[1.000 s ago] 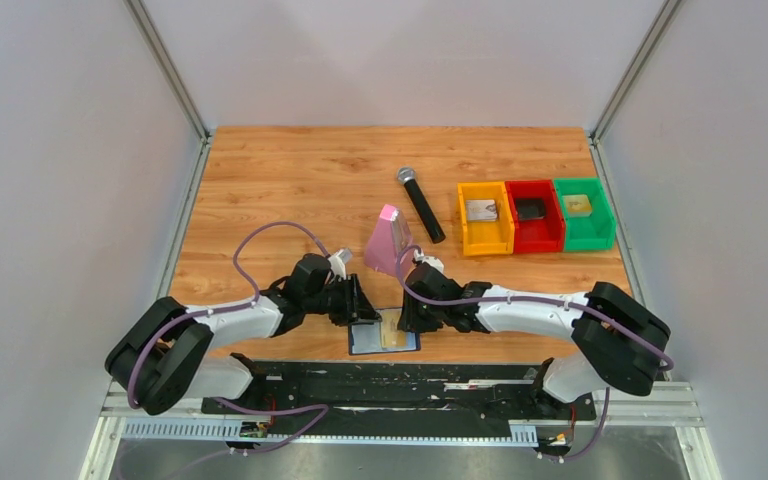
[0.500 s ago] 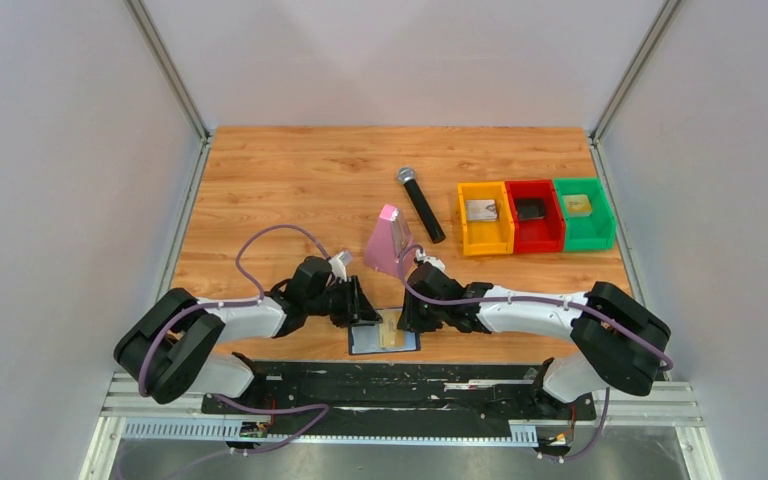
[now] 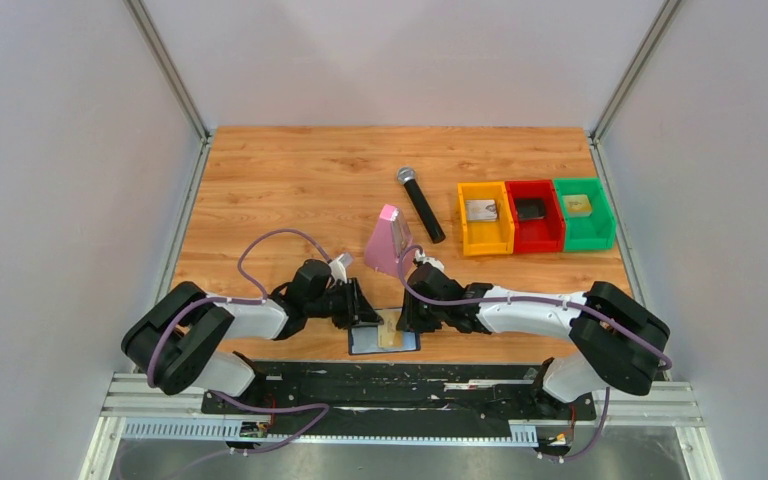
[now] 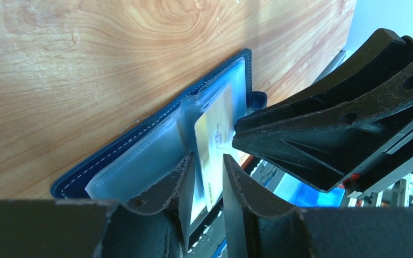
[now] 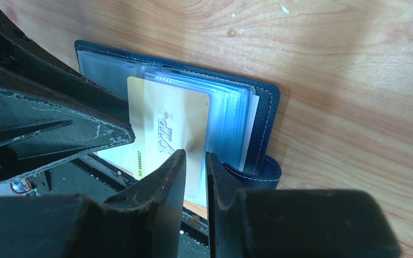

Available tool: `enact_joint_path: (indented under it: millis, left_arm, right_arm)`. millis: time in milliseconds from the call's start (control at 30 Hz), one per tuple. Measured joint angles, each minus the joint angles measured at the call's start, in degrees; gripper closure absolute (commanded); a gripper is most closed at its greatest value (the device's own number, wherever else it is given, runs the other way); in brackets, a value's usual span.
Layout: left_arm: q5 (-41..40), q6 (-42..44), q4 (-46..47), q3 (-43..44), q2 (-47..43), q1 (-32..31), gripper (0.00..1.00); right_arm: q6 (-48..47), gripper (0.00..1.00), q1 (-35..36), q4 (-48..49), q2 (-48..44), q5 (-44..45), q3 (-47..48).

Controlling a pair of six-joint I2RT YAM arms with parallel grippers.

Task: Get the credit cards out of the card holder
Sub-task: Remove the credit card from the card holder.

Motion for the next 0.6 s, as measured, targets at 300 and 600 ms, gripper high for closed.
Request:
enact_joint_path:
  millis: [300, 600]
  left_arm:
    - [0.98, -2.14, 2.58, -0.74, 0.5, 0.0, 0.88]
    - [1.36, -3.08, 2.91, -0.87, 0.09, 0.0, 1.0]
  right_arm:
    - [0.0, 0.79, 0.0, 0.24, 0.0, -0.09, -0.11]
    - [0.0, 0.79, -0.13, 0.28, 0.0, -0.37, -0.15]
